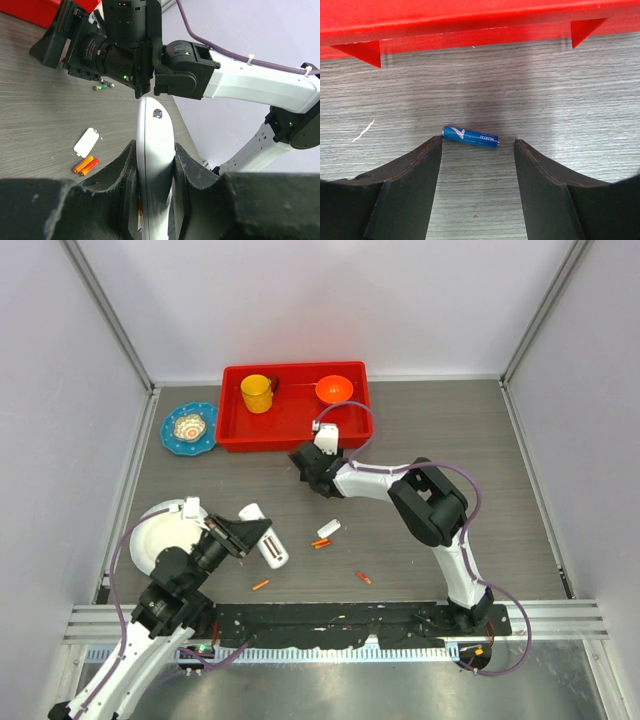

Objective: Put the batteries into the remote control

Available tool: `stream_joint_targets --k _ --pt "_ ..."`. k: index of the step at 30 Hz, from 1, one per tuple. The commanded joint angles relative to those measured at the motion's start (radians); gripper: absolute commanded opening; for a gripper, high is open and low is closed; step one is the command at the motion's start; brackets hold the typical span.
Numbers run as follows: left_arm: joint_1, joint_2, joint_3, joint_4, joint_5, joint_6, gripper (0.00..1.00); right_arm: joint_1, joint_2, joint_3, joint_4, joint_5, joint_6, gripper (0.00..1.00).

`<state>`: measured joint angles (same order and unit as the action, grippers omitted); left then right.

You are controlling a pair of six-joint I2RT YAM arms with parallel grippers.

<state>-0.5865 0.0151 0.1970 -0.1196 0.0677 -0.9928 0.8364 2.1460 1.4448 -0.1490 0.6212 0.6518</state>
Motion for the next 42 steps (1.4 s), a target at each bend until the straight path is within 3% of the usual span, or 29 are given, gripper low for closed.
stream_joint_targets --k 1,14,22,31,36,42 --pt "0.007 -0.044 -0.004 0.009 -0.002 -0.012 0.00 0.010 0.021 0.042 0.000 0.018 -0.003 0.64" --pt "0.007 -0.041 -0.011 0.017 -0.006 -0.015 0.00 0.013 0.045 0.091 -0.032 0.043 0.054 0.68" --pt "0.007 -0.041 -0.008 0.005 -0.009 -0.012 0.00 0.013 0.078 0.130 -0.069 0.054 0.118 0.63" --pt "0.007 -0.050 -0.010 -0.005 -0.011 -0.009 0.00 0.015 0.061 0.068 -0.066 0.048 0.108 0.50" --pt "0.007 -0.050 -0.014 0.003 -0.008 -0.012 0.00 0.018 0.029 0.008 -0.049 0.041 0.091 0.35" --pt "0.007 -0.046 -0.016 0.015 -0.006 -0.017 0.00 0.018 -0.125 -0.092 -0.021 0.020 -0.033 0.24"
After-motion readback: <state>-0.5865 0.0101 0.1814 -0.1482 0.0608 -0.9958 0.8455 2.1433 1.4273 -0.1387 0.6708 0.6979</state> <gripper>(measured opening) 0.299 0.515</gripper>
